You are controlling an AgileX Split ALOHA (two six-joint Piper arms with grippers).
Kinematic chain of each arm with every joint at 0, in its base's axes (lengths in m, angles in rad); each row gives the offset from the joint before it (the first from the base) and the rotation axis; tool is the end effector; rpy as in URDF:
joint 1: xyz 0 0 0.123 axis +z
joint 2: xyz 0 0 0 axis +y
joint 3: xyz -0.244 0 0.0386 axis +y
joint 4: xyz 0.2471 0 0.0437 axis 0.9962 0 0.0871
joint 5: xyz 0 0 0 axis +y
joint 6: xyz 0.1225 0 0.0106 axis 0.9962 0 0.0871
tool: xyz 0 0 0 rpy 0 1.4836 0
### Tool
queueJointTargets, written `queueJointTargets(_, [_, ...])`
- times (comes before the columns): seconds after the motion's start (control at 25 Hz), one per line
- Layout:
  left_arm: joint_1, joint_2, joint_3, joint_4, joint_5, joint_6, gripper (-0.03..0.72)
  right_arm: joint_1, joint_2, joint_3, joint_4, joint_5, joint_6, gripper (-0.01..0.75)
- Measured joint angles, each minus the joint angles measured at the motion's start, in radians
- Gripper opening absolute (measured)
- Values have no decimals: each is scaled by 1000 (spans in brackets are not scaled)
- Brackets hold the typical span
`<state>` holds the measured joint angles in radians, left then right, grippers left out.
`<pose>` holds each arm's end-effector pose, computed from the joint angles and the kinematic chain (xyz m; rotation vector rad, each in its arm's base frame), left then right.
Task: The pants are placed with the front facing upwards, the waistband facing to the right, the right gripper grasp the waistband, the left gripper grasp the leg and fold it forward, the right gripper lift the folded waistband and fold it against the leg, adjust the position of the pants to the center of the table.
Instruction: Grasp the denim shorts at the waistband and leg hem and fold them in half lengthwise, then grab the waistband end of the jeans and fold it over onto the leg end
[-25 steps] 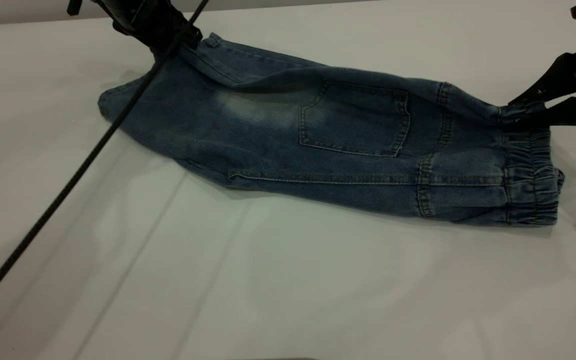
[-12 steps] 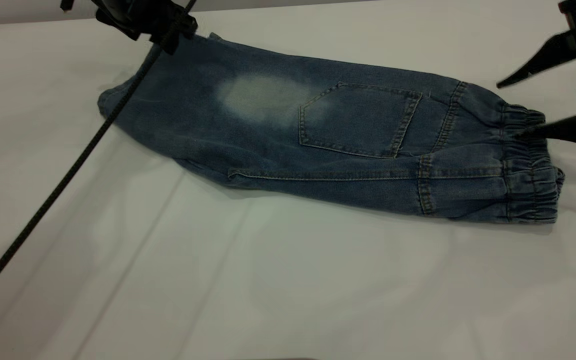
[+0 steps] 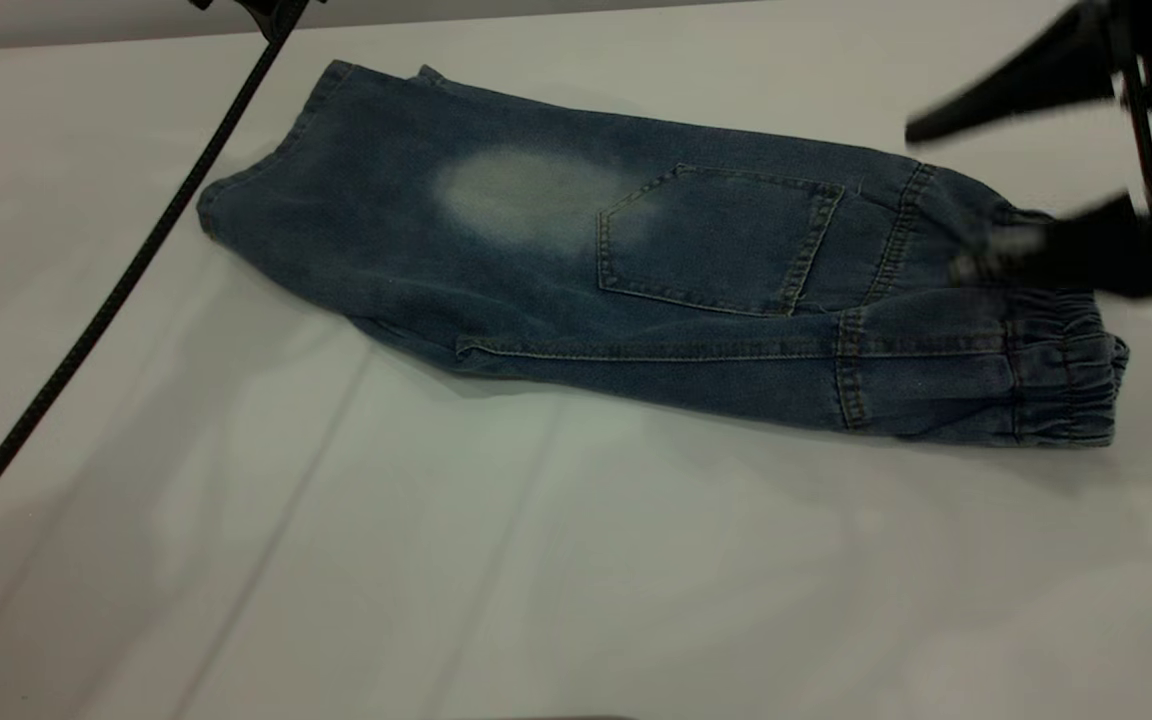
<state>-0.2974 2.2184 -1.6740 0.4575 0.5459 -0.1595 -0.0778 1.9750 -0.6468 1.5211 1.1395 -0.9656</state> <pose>0.4681 -0.1139 0.1059 0.5753 2.4437 0.2681 0.2525 0.0923 0.0525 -0.5469 -2.5516 -1.6869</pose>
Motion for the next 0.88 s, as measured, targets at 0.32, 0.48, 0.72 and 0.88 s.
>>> queueJointTargets(0.32, [-2, -1, 0, -57, 23, 19, 420, 8, -1, 203, -57, -151, -56, 502])
queueJointTargets(0.48, [-2, -1, 0, -59, 25, 21, 420, 8, -2, 212, 53, -211, -130, 508])
queueJointTargets(0.72, [-2, -1, 0, -61, 27, 22, 420, 8, -2, 212, 209, -356, -160, 622])
queueJointTargets(0.88, [-2, -1, 0, -63, 27, 22, 417, 8, -2, 212, 285, -406, -140, 650])
